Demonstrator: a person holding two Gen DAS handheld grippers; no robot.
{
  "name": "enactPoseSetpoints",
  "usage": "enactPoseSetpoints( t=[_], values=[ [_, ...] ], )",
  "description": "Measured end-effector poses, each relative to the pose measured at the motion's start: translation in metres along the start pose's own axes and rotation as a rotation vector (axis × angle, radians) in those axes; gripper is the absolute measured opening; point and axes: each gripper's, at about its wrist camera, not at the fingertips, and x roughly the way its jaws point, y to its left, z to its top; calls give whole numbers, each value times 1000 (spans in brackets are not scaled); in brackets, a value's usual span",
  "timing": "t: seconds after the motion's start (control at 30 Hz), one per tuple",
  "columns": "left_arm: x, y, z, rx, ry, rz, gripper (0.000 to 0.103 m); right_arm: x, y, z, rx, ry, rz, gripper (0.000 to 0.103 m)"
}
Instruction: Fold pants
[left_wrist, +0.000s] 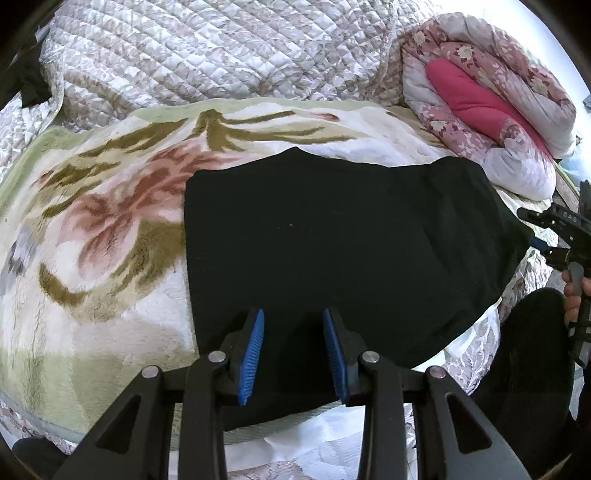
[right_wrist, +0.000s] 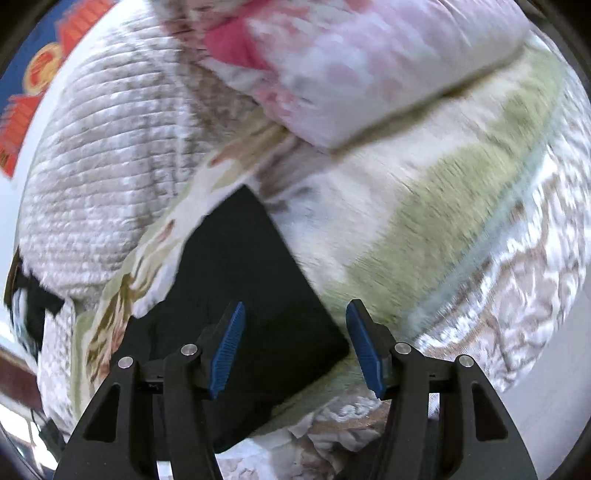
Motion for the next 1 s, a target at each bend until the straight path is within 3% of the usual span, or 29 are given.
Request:
enactPoseSetpoints(
  t=[0.1,0.33,0.4,0.53,0.63,0.77,0.8,0.83,1.0],
  values=[
    [0,0,0,-3,0,-1,36,7,-3,-5,35,60,11,59],
    [1,-1,-1,1,2,-8,36,2,3,-14,90,103,11,62],
    [1,-1,-1,-3,1,-9,36,1,3,-16,95,95,23,62],
    [1,0,-1,-4,2,-10,36,-9,1,-12,126,7,139,61],
    [1,0,-1,-9,2,-11,36,7,-1,-8,131,39,115,61],
    [1,0,-1,-12,3,-13,36,14,5,-6,92,38,76,49],
    [1,0,-1,-14,3,-14,36,11,7,-5,82,27,87,32],
    [1,2,0,-17,3,-13,36,6,10,-4,69,11,95,27],
    [-3,11,0,-42,-5,-5,36,-14,42,1,-31,-29,161,21]
  ],
)
